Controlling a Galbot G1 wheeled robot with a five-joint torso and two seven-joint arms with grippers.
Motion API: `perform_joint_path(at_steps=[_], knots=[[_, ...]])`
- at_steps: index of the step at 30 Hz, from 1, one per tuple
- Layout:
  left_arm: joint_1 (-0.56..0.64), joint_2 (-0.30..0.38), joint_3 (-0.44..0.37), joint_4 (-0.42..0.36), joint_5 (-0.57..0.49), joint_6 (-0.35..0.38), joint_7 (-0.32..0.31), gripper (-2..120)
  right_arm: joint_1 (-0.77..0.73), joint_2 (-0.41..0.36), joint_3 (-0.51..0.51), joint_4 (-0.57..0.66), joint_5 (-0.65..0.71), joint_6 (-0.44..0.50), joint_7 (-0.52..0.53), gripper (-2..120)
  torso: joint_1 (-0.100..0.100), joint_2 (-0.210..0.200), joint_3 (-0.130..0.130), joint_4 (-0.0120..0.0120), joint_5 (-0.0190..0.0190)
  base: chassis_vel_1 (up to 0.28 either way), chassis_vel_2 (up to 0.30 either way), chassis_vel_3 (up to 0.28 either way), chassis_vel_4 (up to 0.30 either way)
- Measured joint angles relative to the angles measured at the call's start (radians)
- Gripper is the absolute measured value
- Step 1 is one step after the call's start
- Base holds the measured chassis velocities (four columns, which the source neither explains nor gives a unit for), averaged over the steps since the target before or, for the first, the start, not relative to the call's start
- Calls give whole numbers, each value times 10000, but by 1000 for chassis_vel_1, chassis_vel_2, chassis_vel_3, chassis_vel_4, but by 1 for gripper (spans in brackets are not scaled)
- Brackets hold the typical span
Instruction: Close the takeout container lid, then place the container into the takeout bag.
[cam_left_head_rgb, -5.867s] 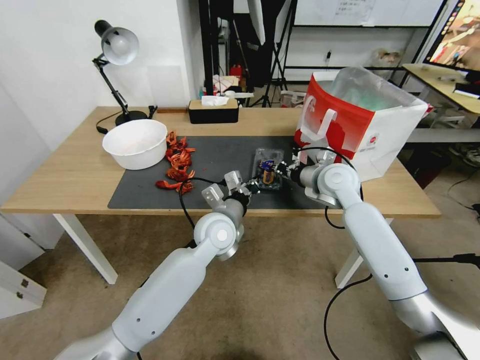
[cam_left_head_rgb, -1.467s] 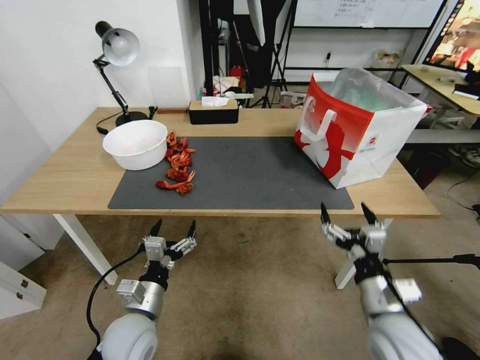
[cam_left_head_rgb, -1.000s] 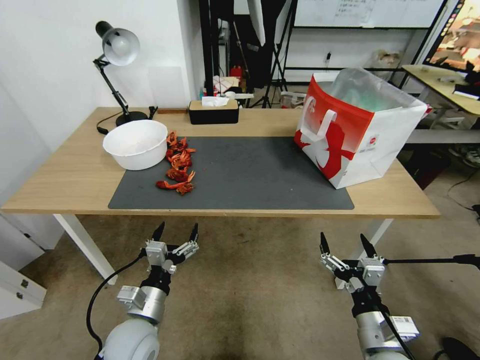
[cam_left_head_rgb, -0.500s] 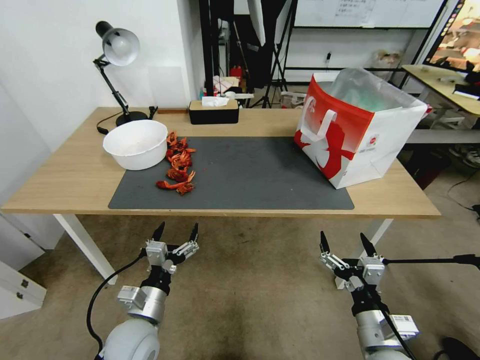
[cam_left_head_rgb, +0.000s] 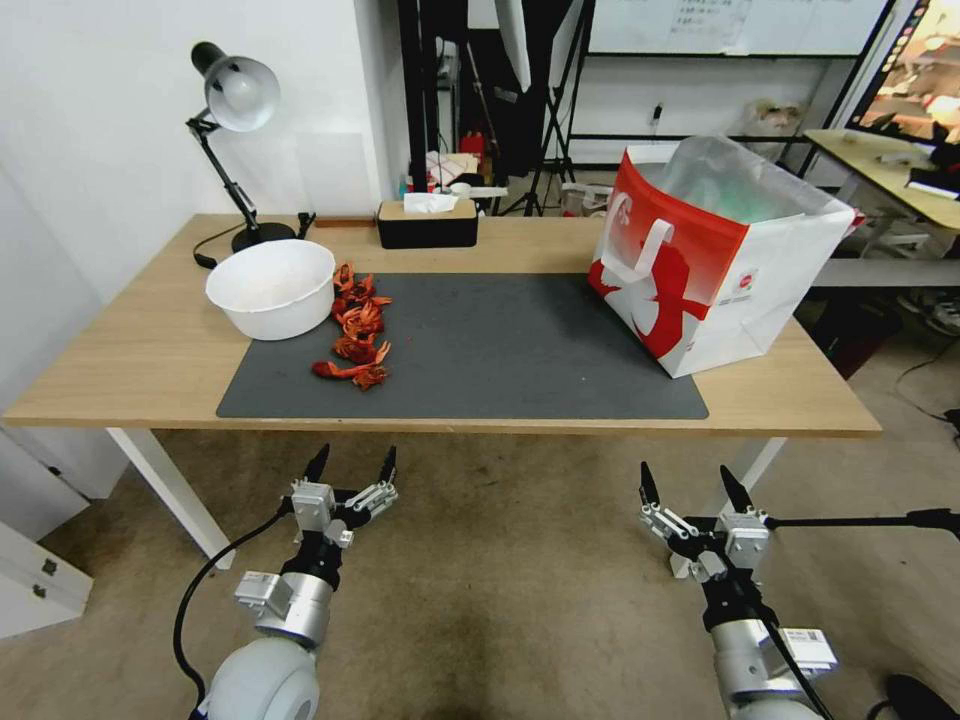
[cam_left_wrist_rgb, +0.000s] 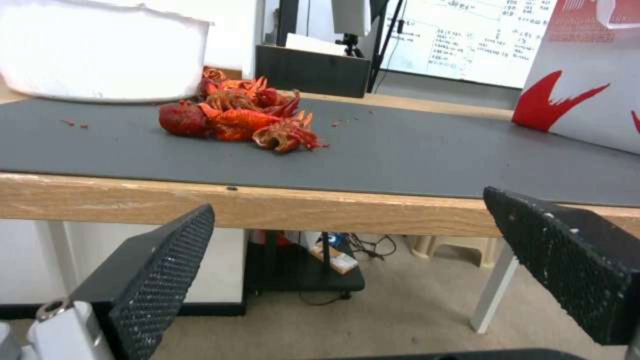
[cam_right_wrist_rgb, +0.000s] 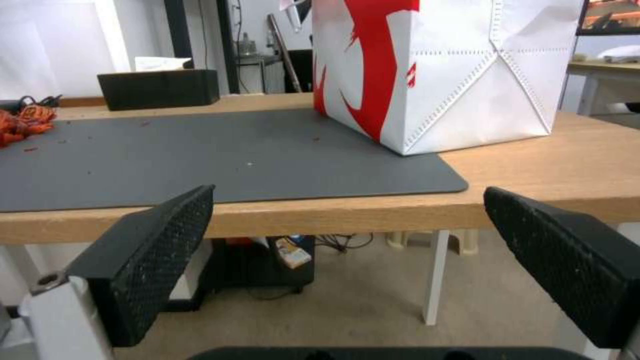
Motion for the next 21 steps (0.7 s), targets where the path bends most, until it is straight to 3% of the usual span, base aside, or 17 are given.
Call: perform_joint_path(at_steps=[21], knots=[[-1,0,0,-1,0,11,-2,100,1,-3,0,2,4,-15,0,100,0,0,0,0,0,0,0,0,0]])
